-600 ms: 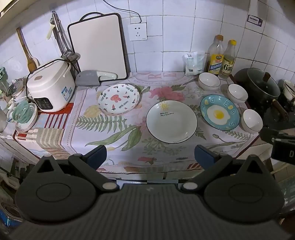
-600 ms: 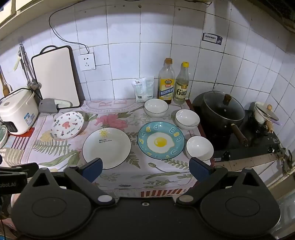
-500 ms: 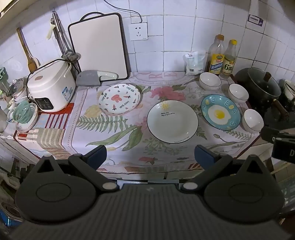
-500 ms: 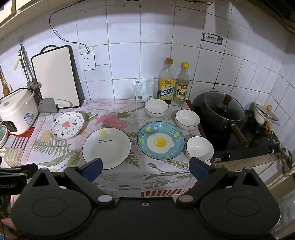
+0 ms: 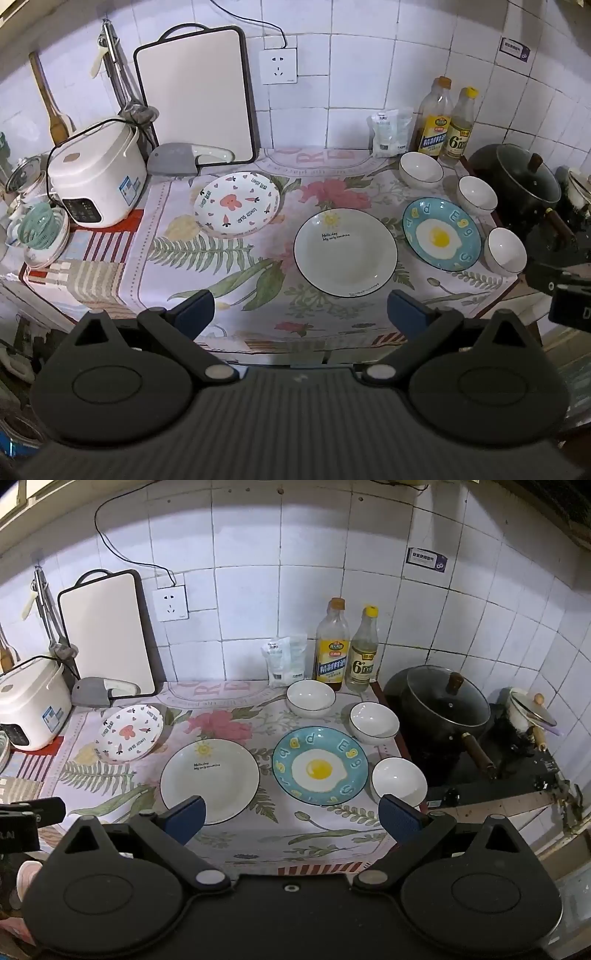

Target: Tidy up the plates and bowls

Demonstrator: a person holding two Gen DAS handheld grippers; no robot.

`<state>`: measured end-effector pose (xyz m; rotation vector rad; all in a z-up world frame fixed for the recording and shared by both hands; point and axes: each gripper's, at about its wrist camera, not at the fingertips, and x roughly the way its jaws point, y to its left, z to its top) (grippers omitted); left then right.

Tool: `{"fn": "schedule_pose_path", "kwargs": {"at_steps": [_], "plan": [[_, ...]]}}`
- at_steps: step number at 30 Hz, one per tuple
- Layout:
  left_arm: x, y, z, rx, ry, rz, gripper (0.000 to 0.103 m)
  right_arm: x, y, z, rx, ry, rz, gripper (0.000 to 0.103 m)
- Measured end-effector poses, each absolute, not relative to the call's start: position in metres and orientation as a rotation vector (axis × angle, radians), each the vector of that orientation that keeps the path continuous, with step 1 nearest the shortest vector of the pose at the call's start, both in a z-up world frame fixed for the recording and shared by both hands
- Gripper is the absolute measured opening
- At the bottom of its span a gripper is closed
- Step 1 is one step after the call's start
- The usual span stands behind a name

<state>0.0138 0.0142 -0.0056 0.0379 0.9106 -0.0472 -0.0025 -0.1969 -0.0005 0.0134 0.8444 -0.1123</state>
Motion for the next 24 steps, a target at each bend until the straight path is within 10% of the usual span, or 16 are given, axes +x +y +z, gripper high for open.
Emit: {"fn": "schedule_pose_path", "kwargs": {"at_steps": [24], "plan": [[0.0204, 0.0112, -0.0054, 0.043, 0.899, -0.084, 0.102, 0.0081, -0.1942, -0.0052, 0.012, 0.852, -0.131, 0.101]]}}
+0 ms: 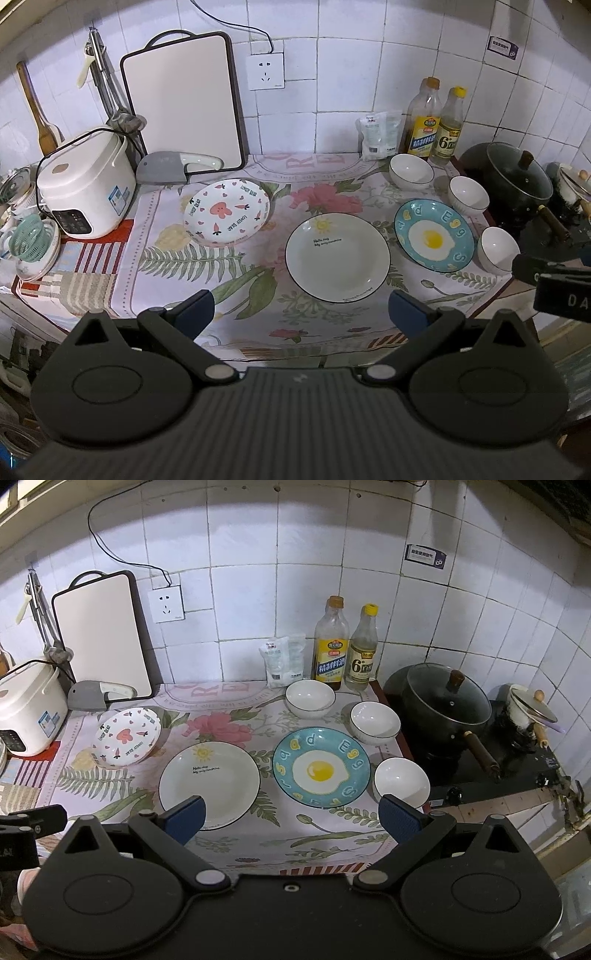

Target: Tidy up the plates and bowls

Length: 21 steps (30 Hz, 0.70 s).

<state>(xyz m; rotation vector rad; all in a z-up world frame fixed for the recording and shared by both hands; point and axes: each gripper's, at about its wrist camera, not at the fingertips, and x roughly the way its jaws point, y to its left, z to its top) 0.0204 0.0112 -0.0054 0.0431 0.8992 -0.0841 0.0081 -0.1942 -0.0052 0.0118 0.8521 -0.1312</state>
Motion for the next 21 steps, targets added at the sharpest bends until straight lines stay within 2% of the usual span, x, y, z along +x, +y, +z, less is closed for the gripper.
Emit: {"fn": "schedule_pose_path", "kwargs": {"at_steps": [21], "plan": [[0.0226, 0.0112, -0.0083, 0.039, 0.924, -0.087, 0.102, 0.0124, -0.2017, -0.0125, 0.005, 0.869, -0.112, 0.101]]}}
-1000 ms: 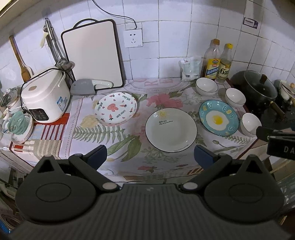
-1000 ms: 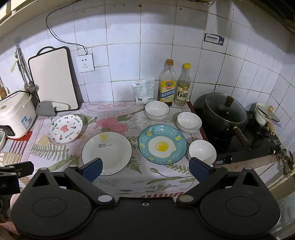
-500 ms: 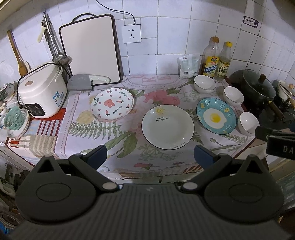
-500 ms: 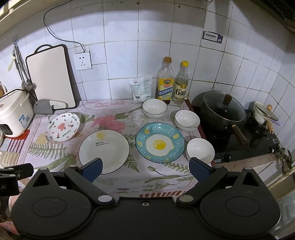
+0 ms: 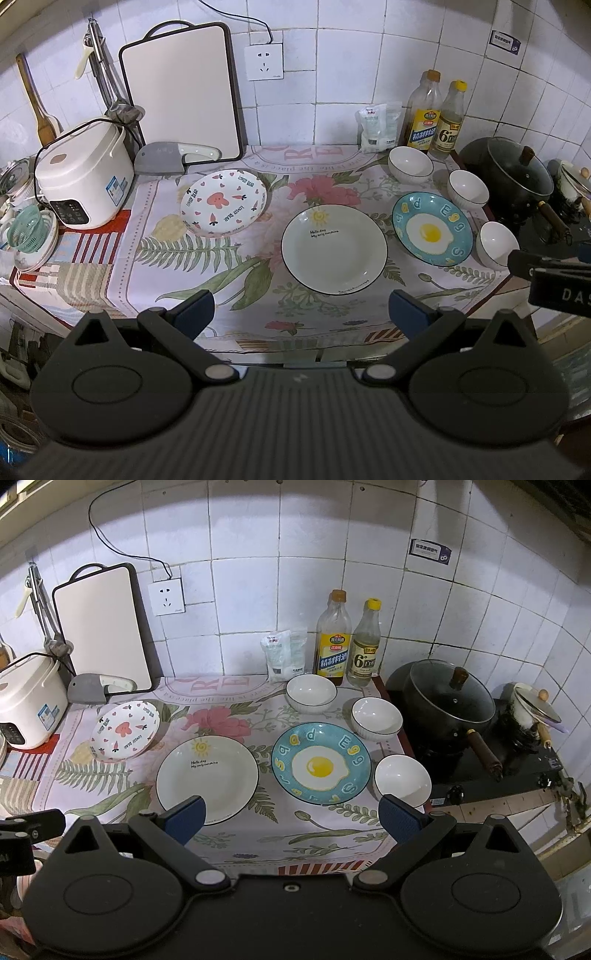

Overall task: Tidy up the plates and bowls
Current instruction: 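Move both grippers toward the rim of the white sun-print plate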

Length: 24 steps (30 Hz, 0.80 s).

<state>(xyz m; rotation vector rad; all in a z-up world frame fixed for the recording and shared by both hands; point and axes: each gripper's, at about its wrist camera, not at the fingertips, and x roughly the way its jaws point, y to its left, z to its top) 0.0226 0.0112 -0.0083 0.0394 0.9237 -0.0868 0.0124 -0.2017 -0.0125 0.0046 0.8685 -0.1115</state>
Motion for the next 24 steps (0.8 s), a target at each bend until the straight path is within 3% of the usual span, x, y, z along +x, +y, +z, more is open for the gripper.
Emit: {"fn": "schedule_pose_path", "kwargs": {"at_steps": [16, 24], "plan": [[0.008, 0.013, 0.000, -0.026, 0.753, -0.121, 0.103, 0.018, -0.231, -0.025, 0.103, 0.658, 0.193, 0.101], [0.067, 0.024, -0.064, -0.092, 0.831, -0.103, 0.103, 0.061, -0.239, -0.096, 0.177, 0.647, 0.284, 0.101]]}}
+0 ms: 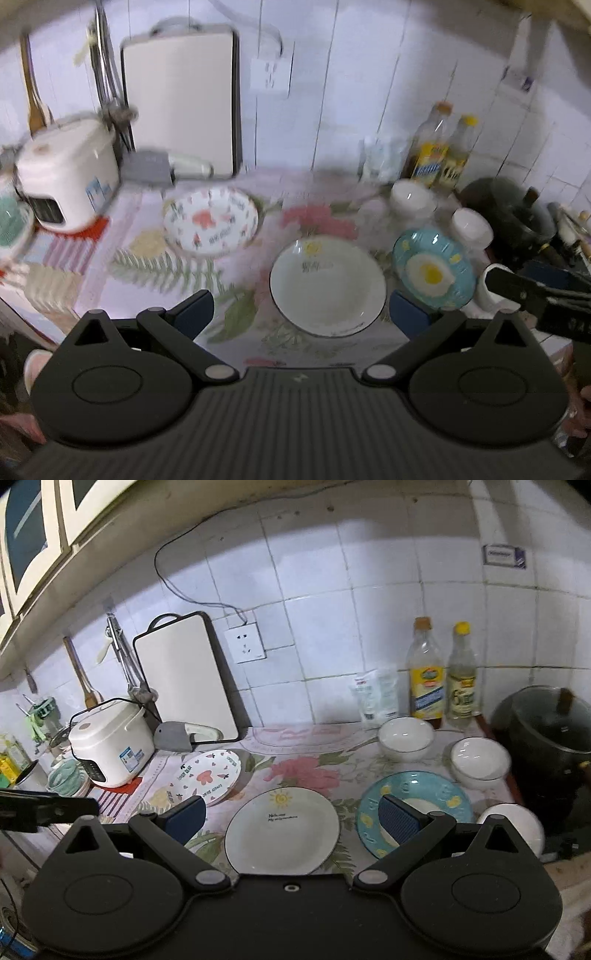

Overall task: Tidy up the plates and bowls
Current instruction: 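Move both grippers toward the rim of the white sun-print plate, then close both grippers on the sun-print plate rim and tilt it up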

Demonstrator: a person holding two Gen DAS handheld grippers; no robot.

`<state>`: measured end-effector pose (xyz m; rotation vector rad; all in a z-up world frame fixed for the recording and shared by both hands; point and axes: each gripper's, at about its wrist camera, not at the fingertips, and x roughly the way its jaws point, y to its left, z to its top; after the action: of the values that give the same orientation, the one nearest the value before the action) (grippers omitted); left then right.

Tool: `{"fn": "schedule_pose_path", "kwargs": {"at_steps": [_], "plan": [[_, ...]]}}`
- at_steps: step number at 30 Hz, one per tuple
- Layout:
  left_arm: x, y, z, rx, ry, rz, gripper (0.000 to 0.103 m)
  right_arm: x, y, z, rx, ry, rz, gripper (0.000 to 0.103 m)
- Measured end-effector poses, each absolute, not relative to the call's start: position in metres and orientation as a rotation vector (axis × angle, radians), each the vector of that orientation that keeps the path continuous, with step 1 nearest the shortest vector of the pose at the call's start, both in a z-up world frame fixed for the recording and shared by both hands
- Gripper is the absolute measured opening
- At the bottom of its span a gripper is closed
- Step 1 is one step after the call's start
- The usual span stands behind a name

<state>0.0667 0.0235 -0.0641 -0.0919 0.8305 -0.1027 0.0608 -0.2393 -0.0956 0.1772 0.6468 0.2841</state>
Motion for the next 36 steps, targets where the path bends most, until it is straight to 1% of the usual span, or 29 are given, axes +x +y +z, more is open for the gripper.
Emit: {"fn": "schedule_pose_path", "kwargs": {"at_steps": [4, 7, 8, 10, 12, 14, 16, 19, 21, 22, 23, 25, 27, 30, 32, 34, 35, 36], "plan": [[0.102, 0.027, -0.116, -0.124, 0.844, -0.107, 0.100, 0.087, -0.226, -0.151, 0.163, 0.678, 0.298, 0.099], [0.126, 0.023, -0.151, -0.098, 0.819, -0.111, 0.099, 0.104, -0.214, -0.188, 0.141, 0.681, 0.299, 0.096], [0.133, 0.022, -0.163, -0.087, 0.808, -0.118, 0.097, 0.111, -0.210, -0.203, 0.139, 0.684, 0.306, 0.096], [0.146, 0.020, -0.185, -0.083, 0.789, -0.119, 0.097, 0.122, -0.207, -0.226, 0.142, 0.712, 0.300, 0.090], [0.160, 0.022, -0.209, -0.105, 0.810, -0.122, 0.092, 0.130, -0.206, -0.249, 0.181, 0.739, 0.290, 0.087], [0.172, 0.026, -0.230, -0.136, 0.852, -0.118, 0.087, 0.136, -0.207, -0.266, 0.229, 0.766, 0.278, 0.084], [0.180, 0.029, -0.249, -0.147, 0.891, -0.100, 0.086, 0.141, -0.205, -0.279, 0.250, 0.789, 0.291, 0.079], [0.184, 0.032, -0.266, -0.155, 0.913, -0.100, 0.083, 0.144, -0.204, -0.291, 0.253, 0.798, 0.284, 0.078], [0.186, 0.033, -0.273, -0.172, 0.942, -0.116, 0.065, 0.147, -0.205, -0.296, 0.267, 0.805, 0.279, 0.077], [0.188, 0.034, -0.277, -0.181, 0.965, -0.133, 0.053, 0.149, -0.206, -0.298, 0.279, 0.805, 0.278, 0.076], [0.190, 0.034, -0.279, -0.189, 0.985, -0.147, 0.050, 0.150, -0.207, -0.301, 0.290, 0.807, 0.279, 0.074], [0.190, 0.032, -0.280, -0.193, 0.989, -0.160, 0.048, 0.153, -0.208, -0.304, 0.311, 0.818, 0.284, 0.060], [0.191, 0.028, -0.280, -0.180, 0.978, -0.161, 0.048, 0.158, -0.208, -0.307, 0.314, 0.826, 0.292, 0.054], [0.197, 0.026, -0.285, -0.154, 0.991, -0.140, 0.045, 0.160, -0.207, -0.311, 0.303, 0.827, 0.283, 0.048], [0.203, 0.027, -0.292, -0.175, 1.028, -0.141, 0.027, 0.162, -0.206, -0.314, 0.298, 0.834, 0.277, 0.042], [0.207, 0.029, -0.298, -0.232, 1.065, -0.156, 0.021, 0.161, -0.206, -0.314, 0.290, 0.828, 0.267, 0.035], [0.208, 0.030, -0.298, -0.251, 1.075, -0.144, 0.021, 0.162, -0.206, -0.314, 0.271, 0.833, 0.259, 0.031], [0.209, 0.029, -0.297, -0.252, 1.083, -0.138, 0.021, 0.163, -0.205, -0.313, 0.254, 0.837, 0.266, 0.029]]}}
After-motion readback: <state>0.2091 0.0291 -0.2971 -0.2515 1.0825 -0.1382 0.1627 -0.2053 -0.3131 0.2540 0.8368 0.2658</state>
